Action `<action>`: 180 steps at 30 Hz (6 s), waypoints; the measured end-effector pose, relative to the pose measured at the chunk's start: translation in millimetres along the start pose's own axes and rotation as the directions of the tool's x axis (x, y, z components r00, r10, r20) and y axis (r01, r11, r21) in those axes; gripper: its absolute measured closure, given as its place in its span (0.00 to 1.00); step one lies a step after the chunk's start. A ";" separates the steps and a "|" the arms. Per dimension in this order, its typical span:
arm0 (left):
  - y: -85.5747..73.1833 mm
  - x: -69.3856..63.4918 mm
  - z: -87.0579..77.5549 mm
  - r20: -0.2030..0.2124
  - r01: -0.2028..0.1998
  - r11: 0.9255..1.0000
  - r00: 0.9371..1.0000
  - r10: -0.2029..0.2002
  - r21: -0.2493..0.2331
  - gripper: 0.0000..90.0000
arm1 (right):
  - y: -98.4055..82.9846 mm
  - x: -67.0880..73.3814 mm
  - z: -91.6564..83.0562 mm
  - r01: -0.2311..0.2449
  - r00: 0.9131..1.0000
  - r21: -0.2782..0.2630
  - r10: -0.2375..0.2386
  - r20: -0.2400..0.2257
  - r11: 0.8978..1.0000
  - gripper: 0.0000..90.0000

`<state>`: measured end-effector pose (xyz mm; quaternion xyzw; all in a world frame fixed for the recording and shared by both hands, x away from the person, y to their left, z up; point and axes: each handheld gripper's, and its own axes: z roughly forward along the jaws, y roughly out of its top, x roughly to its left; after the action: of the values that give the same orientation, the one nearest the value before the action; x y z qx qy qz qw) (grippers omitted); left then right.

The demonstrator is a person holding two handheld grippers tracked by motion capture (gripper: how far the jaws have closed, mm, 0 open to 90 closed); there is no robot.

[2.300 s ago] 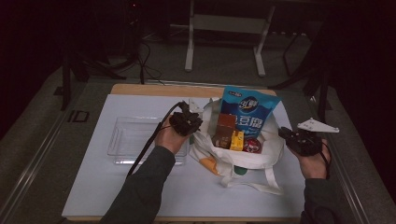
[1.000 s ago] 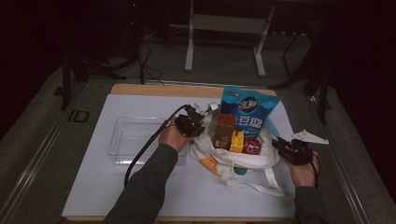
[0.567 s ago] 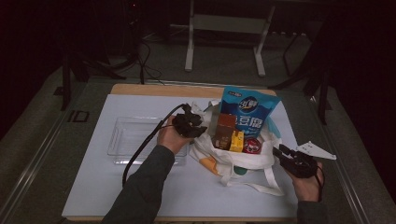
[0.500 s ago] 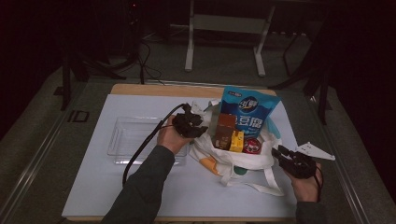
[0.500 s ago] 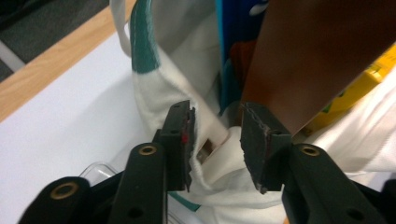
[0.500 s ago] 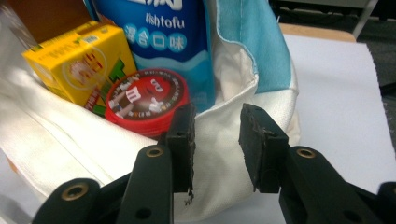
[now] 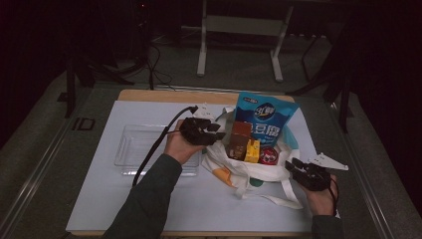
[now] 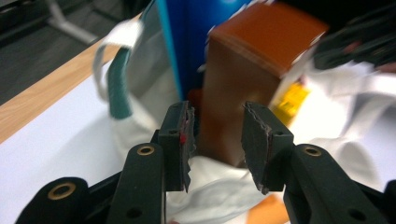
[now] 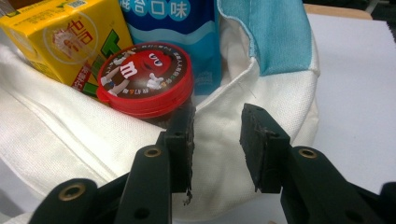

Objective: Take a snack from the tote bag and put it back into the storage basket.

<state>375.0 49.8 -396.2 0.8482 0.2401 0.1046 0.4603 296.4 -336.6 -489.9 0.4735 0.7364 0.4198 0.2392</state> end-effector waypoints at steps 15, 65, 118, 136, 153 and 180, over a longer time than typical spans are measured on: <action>2.8 3.2 7.6 0.141 -0.082 0.995 0.986 0.089 -0.058 0.46 | -1.1 -2.4 0.6 -0.032 0.999 -0.003 0.032 -0.023 0.999 0.69; 18.0 6.4 70.1 0.241 -0.036 0.996 0.969 0.056 -0.088 0.32 | -3.9 -6.5 1.6 -0.055 0.997 -0.006 0.055 -0.059 0.998 0.68; 22.1 -5.8 55.7 0.127 -0.093 0.983 0.985 0.114 -0.160 0.48 | -9.7 -11.2 4.6 -0.087 0.992 -0.011 0.086 -0.089 0.996 0.68; 32.2 -2.9 14.5 0.130 -0.049 0.953 0.987 0.092 -0.297 0.48 | -10.4 -11.1 4.7 -0.089 0.992 -0.008 0.088 -0.090 0.996 0.68; 38.4 -4.9 -11.8 0.161 -0.046 0.948 0.982 0.101 -0.316 0.48 | -11.7 -11.9 5.2 -0.095 0.991 -0.011 0.094 -0.092 0.995 0.68; 35.4 -4.0 -50.4 0.216 -0.010 0.939 0.972 0.090 -0.344 0.48 | -13.2 -12.7 5.7 -0.104 0.990 -0.011 0.102 -0.098 0.995 0.68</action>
<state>362.4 68.3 -338.7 0.7679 0.1421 0.0583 0.6219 299.7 -348.4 -504.7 0.4880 0.7183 0.4601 0.1850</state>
